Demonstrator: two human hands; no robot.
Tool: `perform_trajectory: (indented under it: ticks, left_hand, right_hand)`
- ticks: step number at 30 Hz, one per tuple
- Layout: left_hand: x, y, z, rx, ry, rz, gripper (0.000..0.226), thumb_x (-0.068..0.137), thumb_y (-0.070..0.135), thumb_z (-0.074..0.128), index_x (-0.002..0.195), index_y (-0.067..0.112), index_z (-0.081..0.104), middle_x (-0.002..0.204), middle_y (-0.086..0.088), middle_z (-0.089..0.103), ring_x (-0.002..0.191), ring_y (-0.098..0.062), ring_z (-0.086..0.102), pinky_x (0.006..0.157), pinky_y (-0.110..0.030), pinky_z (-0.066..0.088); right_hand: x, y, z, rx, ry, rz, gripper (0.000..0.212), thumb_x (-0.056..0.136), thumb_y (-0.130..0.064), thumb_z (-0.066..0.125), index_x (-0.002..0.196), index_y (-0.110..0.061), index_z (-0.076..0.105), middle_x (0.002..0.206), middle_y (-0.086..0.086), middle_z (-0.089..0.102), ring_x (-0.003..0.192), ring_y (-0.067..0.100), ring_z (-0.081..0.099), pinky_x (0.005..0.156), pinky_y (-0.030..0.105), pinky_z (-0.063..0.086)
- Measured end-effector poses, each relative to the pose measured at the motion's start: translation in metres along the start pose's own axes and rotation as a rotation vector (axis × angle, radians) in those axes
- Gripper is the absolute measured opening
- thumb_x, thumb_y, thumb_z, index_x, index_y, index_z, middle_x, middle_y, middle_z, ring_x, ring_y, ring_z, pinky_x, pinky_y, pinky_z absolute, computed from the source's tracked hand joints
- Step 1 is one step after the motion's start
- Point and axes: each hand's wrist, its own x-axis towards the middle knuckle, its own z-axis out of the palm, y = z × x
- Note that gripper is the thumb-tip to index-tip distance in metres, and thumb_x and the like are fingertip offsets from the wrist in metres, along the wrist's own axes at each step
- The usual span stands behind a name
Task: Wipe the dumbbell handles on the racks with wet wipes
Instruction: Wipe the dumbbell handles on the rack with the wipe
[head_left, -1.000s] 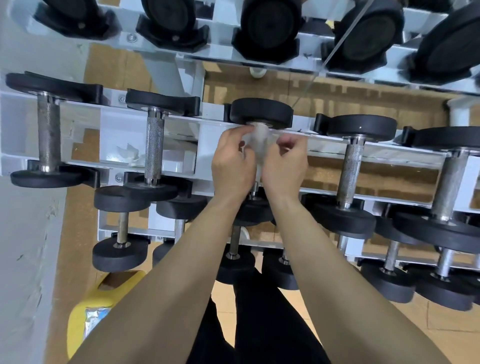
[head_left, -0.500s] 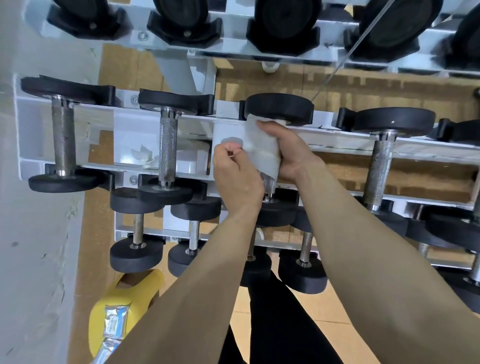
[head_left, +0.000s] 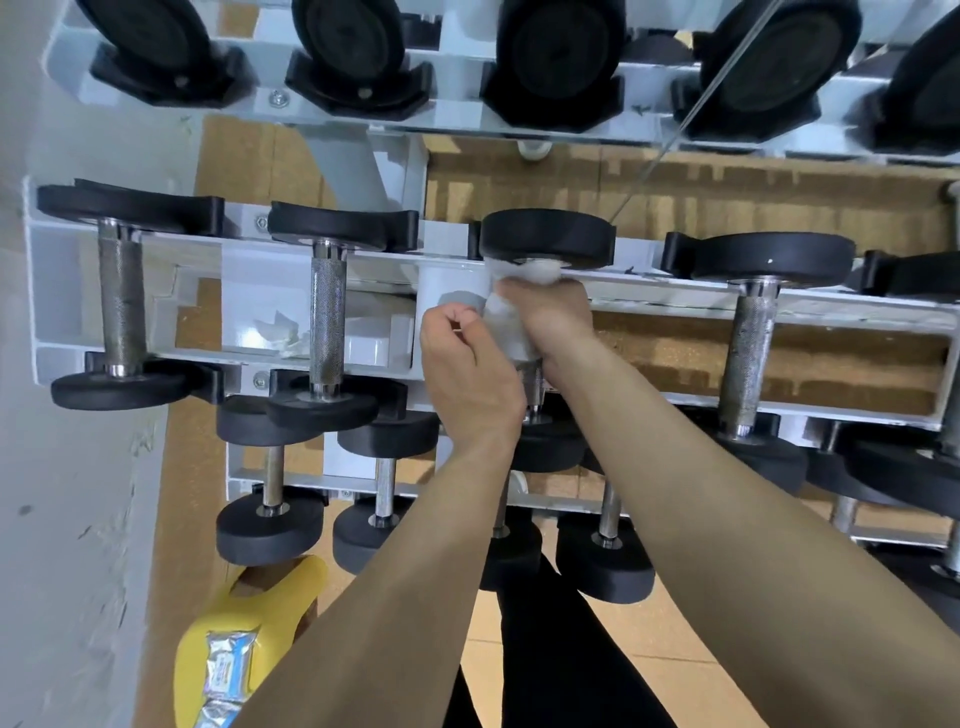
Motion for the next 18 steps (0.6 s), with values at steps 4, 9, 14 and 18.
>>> perform_trajectory:
  ticks: [4,9,14,18]
  left_hand:
    - [-0.001,0.001,0.001,-0.020,-0.007,-0.016,0.021,0.103,0.029,0.038,0.092,0.020,0.053,0.094,-0.002,0.062,0.087,-0.020,0.055,0.077,-0.034,0.045]
    - [-0.002,0.002,0.001,-0.045,0.000,-0.029,0.019,0.104,0.024,0.041,0.093,0.018,0.055,0.095,-0.002,0.062,0.087,-0.017,0.054,0.075,-0.027,0.041]
    - [-0.002,0.001,0.001,-0.063,0.018,-0.004,0.019,0.102,0.025,0.042,0.091,0.018,0.055,0.092,-0.001,0.062,0.088,-0.020,0.056,0.080,-0.036,0.046]
    - [-0.002,-0.001,0.002,-0.070,0.016,-0.014,0.019,0.102,0.026,0.042,0.092,0.017,0.055,0.092,-0.001,0.062,0.089,-0.021,0.056,0.082,-0.038,0.047]
  right_hand:
    - [0.011,0.001,-0.016,0.370,-0.425,0.150,0.017,0.086,-0.024,0.077,0.093,-0.010,0.072,0.097,0.013,0.072,0.082,0.029,0.070,0.073,0.039,0.055]
    - [0.003,0.022,-0.023,0.574,-0.563,0.219,0.016,0.083,-0.022,0.071,0.087,-0.008,0.066,0.074,0.010,0.070,0.063,0.019,0.068,0.059,0.029,0.059]
    - [-0.010,0.031,-0.024,0.009,-0.246,-0.070,0.018,0.085,-0.026,0.077,0.096,-0.014,0.069,0.097,0.009,0.077,0.092,0.025,0.073,0.086,0.042,0.059]
    - [-0.006,0.018,-0.008,-0.089,-0.025,-0.116,0.022,0.079,-0.025,0.078,0.096,-0.016,0.068,0.092,0.004,0.073,0.085,0.021,0.071,0.081,0.039,0.061]
